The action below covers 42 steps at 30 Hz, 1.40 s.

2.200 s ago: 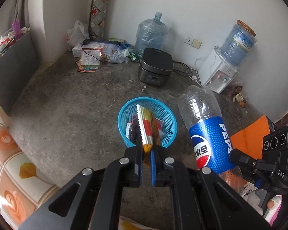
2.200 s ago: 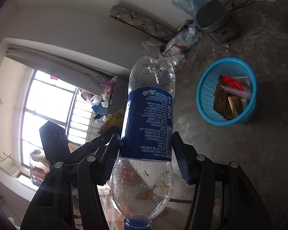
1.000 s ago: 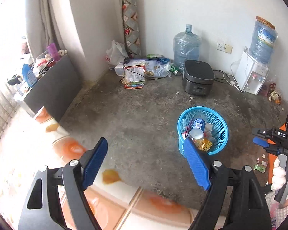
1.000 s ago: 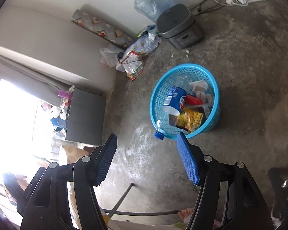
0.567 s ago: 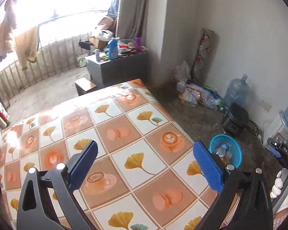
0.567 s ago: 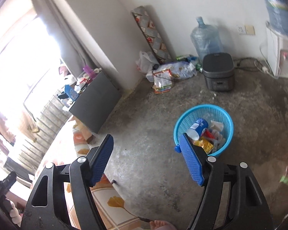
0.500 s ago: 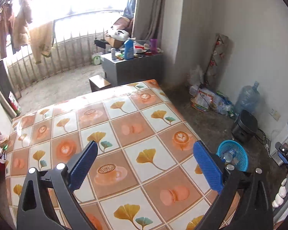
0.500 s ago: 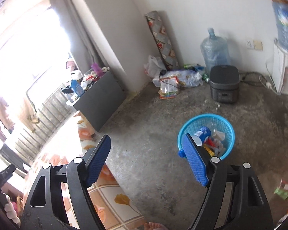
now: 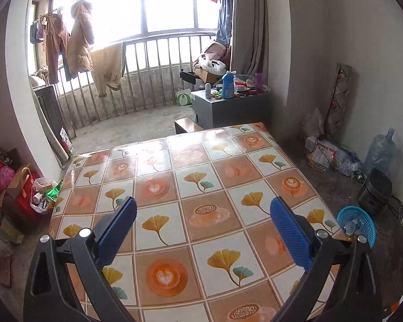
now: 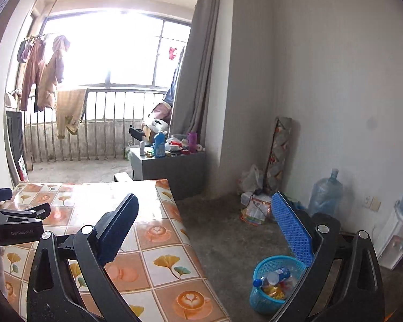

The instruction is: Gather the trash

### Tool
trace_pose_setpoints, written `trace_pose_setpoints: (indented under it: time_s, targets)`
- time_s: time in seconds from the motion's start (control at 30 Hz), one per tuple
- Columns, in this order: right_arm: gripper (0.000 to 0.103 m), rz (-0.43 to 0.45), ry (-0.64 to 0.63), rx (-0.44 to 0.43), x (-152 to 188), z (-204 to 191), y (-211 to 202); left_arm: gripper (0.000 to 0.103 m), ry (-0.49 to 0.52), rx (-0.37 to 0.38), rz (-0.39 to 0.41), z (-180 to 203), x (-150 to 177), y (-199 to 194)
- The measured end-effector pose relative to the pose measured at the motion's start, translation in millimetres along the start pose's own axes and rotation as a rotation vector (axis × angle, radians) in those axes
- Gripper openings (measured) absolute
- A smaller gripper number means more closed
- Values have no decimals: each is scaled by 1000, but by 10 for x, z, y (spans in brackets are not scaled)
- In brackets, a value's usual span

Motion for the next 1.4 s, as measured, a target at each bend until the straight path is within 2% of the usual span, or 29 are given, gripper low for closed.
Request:
trace_pose_setpoints:
  time_s: [0.1,0.17,0.3,0.4,0.5,0.67,0.87,1.4]
  targets:
    - [95,-6,-34,-45,30,-191,-40,97,-60,-14,-2,-96,159,-60]
    - [95,-55,-44,-88,142,-332,-16,97,-83,-33,-27,-158,306,-48]
    - [95,-259,-81,-157,541,-556,207,97,-67,-81,-125,-249,591,76]
    - [95,-404,-90,-179,814,-686,220,97,-60,-115,-209,-304,740,189]
    - [95,-479,-89,-179,965,-679,206,97,-45,-133,-269,-314,843,271]
    - [95,-537,-83,-122,1062,-531,87,97,-2,-108,-325,-195,945,301]
    - [95,-559,-72,-63,1101,-336,83,97,36,-86,-332,-70,975,288]
    - [95,-582,-65,-49,1153,-261,91,97,38,-88,-344,-65,979,305]
Point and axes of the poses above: each gripper's, at about its wrist camera, not at the fingertips, and y roughly the way its jaws point, z to its right, x to its underside, the point moved 5 cm from there along y, roughly the way its jaws point, and after that the axes turned 14 degrees about -y, right-handed, at the moved point
